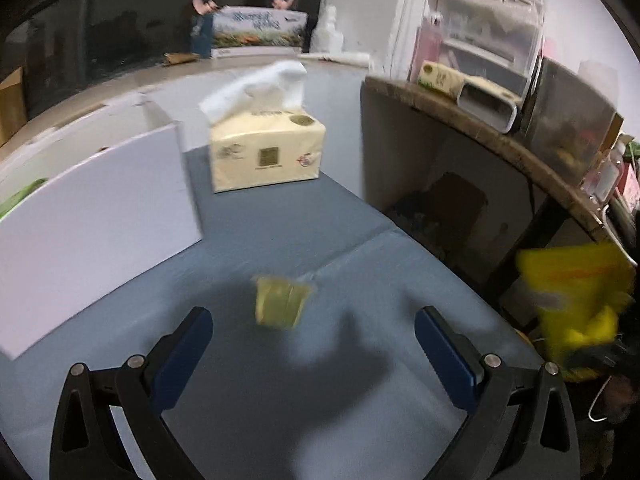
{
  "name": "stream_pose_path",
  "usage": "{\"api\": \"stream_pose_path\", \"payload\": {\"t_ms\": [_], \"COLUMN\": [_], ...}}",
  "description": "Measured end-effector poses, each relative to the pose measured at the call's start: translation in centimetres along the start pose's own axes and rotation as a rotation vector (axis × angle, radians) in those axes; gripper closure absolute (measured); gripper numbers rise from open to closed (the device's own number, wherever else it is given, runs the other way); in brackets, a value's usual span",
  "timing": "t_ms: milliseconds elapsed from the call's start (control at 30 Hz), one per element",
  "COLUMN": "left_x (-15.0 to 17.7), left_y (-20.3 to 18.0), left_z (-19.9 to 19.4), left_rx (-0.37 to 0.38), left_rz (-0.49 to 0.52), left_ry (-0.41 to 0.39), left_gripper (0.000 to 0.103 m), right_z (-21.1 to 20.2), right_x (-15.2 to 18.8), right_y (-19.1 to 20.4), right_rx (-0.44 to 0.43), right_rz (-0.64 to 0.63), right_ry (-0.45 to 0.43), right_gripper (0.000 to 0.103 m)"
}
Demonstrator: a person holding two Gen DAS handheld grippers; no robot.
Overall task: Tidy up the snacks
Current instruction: 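Grasp the yellow sunflower pouch with the right tool while the left tool grasps the jelly cup, then drop the pouch and jelly cup into the white box and open both tools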
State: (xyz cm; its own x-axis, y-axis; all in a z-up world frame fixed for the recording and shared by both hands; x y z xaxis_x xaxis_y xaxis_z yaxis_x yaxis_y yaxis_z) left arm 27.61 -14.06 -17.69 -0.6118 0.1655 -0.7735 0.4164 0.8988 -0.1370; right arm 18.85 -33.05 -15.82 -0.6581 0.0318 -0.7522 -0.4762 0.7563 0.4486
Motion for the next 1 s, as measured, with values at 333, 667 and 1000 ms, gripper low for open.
{"api": "stream_pose_path", "payload": {"t_ms": [333,667,1000], "left_x": [0.3,0.2,-1.5], "left_y": [1.6,3.9,10.6], "left_z": [5.3,-2.6,-15.1], "left_rx": [-0.052,-0.032,-0.116], "left_rz": [-0.007,-0.044,-0.115], "left_ry": [0.085,-0.059,-0.298], "left_gripper": [0.053,0.056,0.056], "right_z": [-1.5,0.5,7.3], "right_x": [0.8,0.6,-4.7], "right_y": [-0.2,1.3,6.3], "right_rx": [-0.010,-0.026,-0.134], "right_rz": [0.070,0.035,-0.021], "right_ry": [-0.029,-0.001,0.026], "right_gripper": [0.077,0.077,0.077]}}
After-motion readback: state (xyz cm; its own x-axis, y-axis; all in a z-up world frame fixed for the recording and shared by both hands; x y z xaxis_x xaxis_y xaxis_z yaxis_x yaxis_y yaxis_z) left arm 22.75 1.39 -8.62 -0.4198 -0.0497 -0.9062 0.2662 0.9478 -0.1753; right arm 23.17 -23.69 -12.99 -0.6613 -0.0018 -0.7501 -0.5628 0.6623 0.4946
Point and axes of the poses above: each gripper's, at about its wrist camera, not at the fingertips, and z roughly the way its jaws point, y to its left, x to its underside, the point moved 3 cm from there along z, roughly the way its jaws point, and after that the axes turned 8 degrees about -y, right-handed, at the moved point
